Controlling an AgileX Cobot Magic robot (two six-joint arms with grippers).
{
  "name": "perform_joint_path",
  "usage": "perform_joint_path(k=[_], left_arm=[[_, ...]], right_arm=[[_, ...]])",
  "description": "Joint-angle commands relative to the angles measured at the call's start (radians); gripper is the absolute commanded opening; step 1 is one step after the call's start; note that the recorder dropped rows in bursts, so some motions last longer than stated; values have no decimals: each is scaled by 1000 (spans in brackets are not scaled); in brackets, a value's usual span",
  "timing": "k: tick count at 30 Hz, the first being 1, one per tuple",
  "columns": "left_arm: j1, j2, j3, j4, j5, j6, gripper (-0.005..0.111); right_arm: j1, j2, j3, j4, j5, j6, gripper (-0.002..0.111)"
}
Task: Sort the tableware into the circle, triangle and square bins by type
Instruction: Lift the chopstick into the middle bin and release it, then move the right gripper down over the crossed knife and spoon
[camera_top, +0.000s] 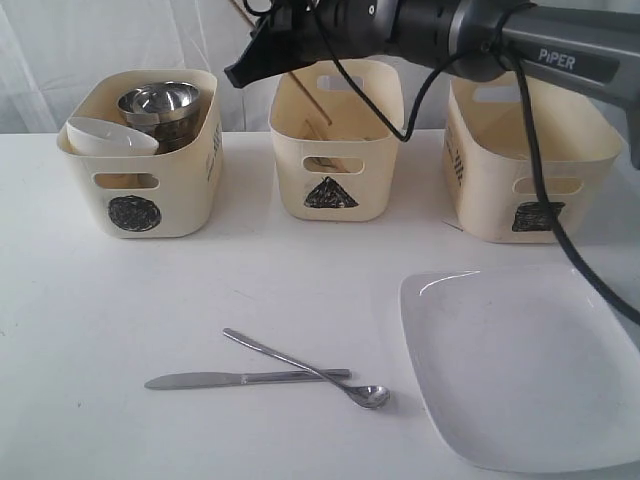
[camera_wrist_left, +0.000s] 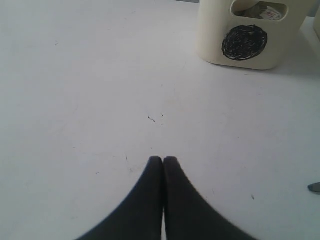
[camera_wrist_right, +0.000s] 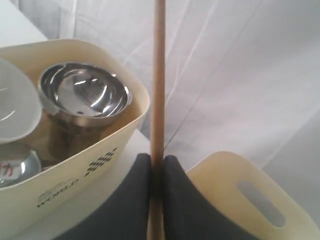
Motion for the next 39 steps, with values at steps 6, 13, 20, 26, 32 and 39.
perform_joint_path(k=[6,13,20,26,32,39], left_arm=[[-1,-3,3,-22,-2,4,0],[-1,-3,3,-26,-2,4,0],[-1,-3,3,-26,-2,4,0],[-1,-3,3,-30,-2,4,0],[-1,-3,3,-36,-2,4,0],[-1,-3,3,-36,-2,4,0]], right_arm=[[-68,55,61,-5,-220,4,0],[-101,124,61,-5,-292,3,13],[-102,124,61,-1,-301,3,33],[-102,87,61,24,-144,35,32],[-94,-2,61,16,227,78,-1],[-24,-76,68,-68,600,76,0]])
